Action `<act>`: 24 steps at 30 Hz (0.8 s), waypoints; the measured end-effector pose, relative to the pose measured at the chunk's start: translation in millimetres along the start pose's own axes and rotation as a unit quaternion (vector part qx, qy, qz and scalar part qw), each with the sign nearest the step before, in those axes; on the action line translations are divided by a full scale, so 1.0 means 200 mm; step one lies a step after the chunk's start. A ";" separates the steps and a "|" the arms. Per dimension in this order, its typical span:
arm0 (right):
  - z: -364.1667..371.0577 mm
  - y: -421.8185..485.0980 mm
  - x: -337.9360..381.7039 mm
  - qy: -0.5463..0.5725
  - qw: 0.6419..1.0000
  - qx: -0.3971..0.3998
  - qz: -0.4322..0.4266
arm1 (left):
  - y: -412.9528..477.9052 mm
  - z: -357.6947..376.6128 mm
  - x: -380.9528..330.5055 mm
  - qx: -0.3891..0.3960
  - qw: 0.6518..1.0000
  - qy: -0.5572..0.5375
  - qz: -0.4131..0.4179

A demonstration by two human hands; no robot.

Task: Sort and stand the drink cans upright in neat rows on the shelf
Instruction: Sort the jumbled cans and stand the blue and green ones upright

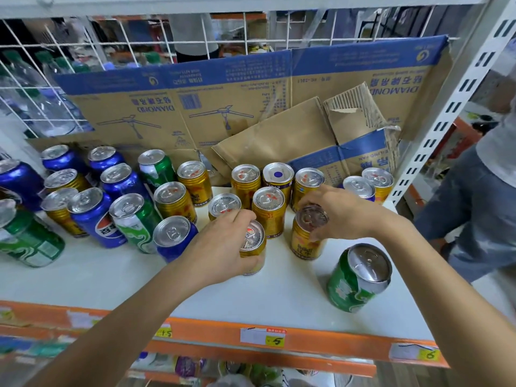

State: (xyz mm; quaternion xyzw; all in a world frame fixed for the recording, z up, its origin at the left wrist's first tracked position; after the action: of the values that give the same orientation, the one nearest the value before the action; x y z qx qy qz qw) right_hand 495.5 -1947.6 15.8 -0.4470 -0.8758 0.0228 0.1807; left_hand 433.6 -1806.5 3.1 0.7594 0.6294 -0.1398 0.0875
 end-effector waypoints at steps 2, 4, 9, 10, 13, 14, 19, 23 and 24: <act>0.00 -0.01 0.00 0.004 1.000 0.005 0.005 | -0.01 0.01 0.00 -0.004 1.000 0.014 0.004; 0.01 -0.01 0.00 0.012 1.000 0.008 0.007 | -0.01 0.02 0.02 -0.009 1.000 0.020 0.003; 0.03 -0.05 -0.02 0.017 0.999 0.036 0.036 | -0.01 0.02 0.03 -0.019 0.999 0.026 0.004; 0.01 -0.07 -0.02 0.017 0.999 0.033 0.038 | -0.02 0.02 0.02 -0.021 0.999 0.026 0.009; -0.06 -0.12 -0.03 0.024 0.999 0.000 0.036 | -0.02 0.02 -0.01 -0.013 0.998 0.040 0.038; -0.07 -0.14 -0.04 0.027 0.999 -0.010 0.037 | -0.01 0.02 -0.03 -0.012 0.998 0.046 0.049; -0.15 -0.17 -0.05 0.038 0.995 -0.083 0.036 | 0.04 0.03 -0.10 -0.008 0.997 0.046 0.069; -0.32 -0.19 -0.20 0.002 0.966 -0.248 0.073 | 0.10 0.04 -0.18 -0.009 0.995 0.043 0.093; -0.31 -0.17 -0.26 -0.015 0.968 -0.232 0.092 | 0.10 0.04 -0.20 -0.013 0.993 0.048 0.104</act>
State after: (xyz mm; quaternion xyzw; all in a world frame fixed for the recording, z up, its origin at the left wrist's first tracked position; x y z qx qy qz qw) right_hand 516.9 -2017.3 64.6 -0.5550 -0.8149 -0.1577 0.0556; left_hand 446.1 -1850.1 7.0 0.8251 0.5526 -0.0858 0.0811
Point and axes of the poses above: each hand's wrist, its own y-axis towards the middle knuckle, its own z-axis out of the palm, x = y × z, the point moved 10 cm from there along y, towards the middle knuckle, and after that the axes turned 3 degrees about -z, right-handed, at the moved point
